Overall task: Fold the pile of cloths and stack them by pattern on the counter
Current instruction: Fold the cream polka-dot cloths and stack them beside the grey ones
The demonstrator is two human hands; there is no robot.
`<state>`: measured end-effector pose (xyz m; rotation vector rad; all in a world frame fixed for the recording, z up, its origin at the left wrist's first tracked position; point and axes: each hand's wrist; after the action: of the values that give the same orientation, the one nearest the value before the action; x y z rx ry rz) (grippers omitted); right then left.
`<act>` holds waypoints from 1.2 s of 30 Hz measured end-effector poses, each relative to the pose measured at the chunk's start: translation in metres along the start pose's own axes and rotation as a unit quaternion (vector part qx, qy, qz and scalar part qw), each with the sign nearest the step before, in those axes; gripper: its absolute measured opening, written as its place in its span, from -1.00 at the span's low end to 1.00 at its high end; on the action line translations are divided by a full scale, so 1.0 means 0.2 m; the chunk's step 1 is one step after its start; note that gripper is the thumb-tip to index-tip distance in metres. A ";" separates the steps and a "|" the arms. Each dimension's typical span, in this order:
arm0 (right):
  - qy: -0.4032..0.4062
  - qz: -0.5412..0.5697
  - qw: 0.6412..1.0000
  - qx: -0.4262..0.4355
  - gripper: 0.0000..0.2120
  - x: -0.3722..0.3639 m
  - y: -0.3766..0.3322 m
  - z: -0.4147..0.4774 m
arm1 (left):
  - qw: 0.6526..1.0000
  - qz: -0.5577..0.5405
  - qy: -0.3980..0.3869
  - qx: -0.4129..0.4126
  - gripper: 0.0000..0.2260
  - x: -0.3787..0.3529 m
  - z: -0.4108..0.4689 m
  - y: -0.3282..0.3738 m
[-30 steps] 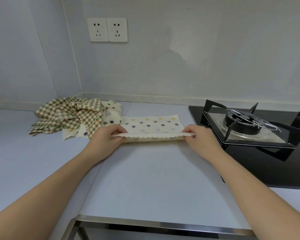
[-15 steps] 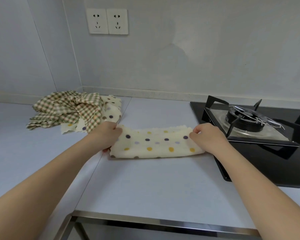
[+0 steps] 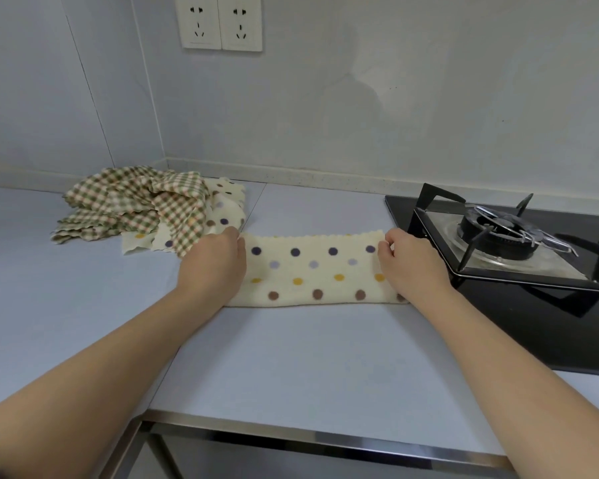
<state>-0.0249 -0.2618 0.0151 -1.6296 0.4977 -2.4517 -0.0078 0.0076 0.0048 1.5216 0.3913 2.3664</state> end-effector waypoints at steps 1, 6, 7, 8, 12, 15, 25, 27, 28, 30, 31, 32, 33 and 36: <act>-0.020 -0.012 1.000 -0.002 -0.78 0.01 0.00 0.00 | 0.999 0.014 -0.029 0.008 -0.72 0.01 0.01 0.00; -0.086 -0.033 0.996 -0.020 -0.81 0.04 0.01 -0.02 | 0.993 0.052 -0.102 0.020 -0.72 0.04 0.04 0.00; -0.080 -0.041 0.996 -0.019 -0.81 0.04 0.00 -0.02 | 0.994 0.062 -0.089 0.013 -0.72 0.04 0.03 0.01; -0.069 -0.045 0.996 -0.017 -0.81 0.04 0.00 -0.02 | 0.995 0.072 -0.070 0.004 -0.72 0.04 0.02 0.01; -0.057 -0.026 0.998 -0.016 -0.80 0.03 -0.01 -0.03 | 0.992 0.121 -0.017 -0.039 -0.77 0.01 -0.01 0.02; -0.075 -0.035 0.996 -0.022 -0.79 0.01 -0.01 -0.03 | 0.981 0.182 -0.012 -0.063 -0.79 -0.02 -0.03 0.01; -0.072 -0.135 0.988 -0.010 -0.85 0.01 -0.07 -0.05 | 0.960 0.272 -0.012 -0.063 -0.87 -0.04 -0.05 0.03; -0.065 -0.140 0.988 -0.008 -0.85 0.01 -0.07 -0.05 | 0.961 0.269 -0.004 -0.064 -0.88 -0.04 -0.04 0.03; -0.060 -0.140 0.988 -0.011 -0.85 0.01 -0.07 -0.05 | 0.962 0.267 -0.002 -0.062 -0.89 -0.04 -0.04 0.03; -0.059 -0.143 0.988 -0.018 -0.85 0.01 -0.07 -0.06 | 0.962 0.265 0.005 -0.057 -0.90 -0.03 -0.05 0.03; -0.063 -0.146 0.987 -0.021 -0.85 0.00 -0.07 -0.05 | 0.965 0.256 0.013 -0.055 -0.92 -0.03 -0.06 0.04; -0.066 -0.150 0.986 -0.024 -0.85 0.00 -0.08 -0.06 | 0.969 0.238 0.024 -0.053 -0.93 -0.03 -0.06 0.03; -0.065 -0.158 0.985 -0.021 -0.84 0.00 -0.08 -0.06 | 0.974 0.215 0.043 -0.058 -0.90 -0.02 -0.05 0.03; 0.003 -0.157 0.986 0.060 -0.69 0.00 -0.07 -0.06 | 0.970 0.142 0.111 -0.165 -0.76 -0.04 -0.04 0.02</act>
<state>-0.0346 -0.2460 0.0161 -1.7671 0.0936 -2.6439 -0.0116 -0.0004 -0.0031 1.2319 -0.1837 2.6630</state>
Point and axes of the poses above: each hand's wrist, its own z-axis towards the middle knuckle, its own x-axis out of the back of the hand, y = z × x, and after that the axes turned 1 degree about x, right-handed
